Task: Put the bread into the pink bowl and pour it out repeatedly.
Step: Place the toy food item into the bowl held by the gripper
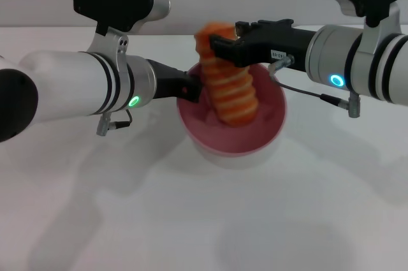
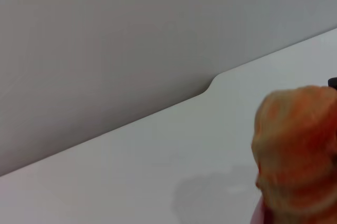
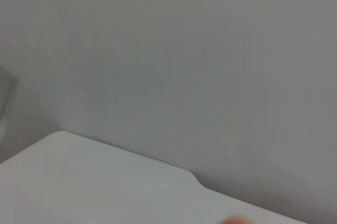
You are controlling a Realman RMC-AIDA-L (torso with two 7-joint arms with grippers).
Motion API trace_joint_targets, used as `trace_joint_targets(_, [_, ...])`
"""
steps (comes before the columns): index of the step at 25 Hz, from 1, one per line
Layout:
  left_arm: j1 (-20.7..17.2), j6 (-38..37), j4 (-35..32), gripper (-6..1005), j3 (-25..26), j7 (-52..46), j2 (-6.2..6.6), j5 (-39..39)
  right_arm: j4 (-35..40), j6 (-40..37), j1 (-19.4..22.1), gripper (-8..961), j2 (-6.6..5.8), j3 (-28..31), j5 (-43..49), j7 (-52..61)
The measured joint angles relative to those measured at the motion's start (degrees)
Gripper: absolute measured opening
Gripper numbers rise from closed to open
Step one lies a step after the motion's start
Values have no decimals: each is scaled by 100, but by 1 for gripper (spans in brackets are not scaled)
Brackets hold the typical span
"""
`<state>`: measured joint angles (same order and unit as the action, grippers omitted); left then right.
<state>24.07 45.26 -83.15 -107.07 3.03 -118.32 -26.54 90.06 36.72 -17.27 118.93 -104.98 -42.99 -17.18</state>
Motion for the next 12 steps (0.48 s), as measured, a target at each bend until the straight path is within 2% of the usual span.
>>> trace_joint_targets(1, [13, 0, 2, 49, -2, 2, -2, -1, 37, 12, 24, 369, 3, -4, -1, 0])
trace_joint_targets(3, [18, -1, 6, 49, -2, 3, -2, -1, 92, 25, 60, 614, 4, -11, -4, 1])
trace_joint_targets(12, [10, -10, 138, 49, -14, 12, 18, 8, 643, 1, 293, 673, 18, 72, 222, -3])
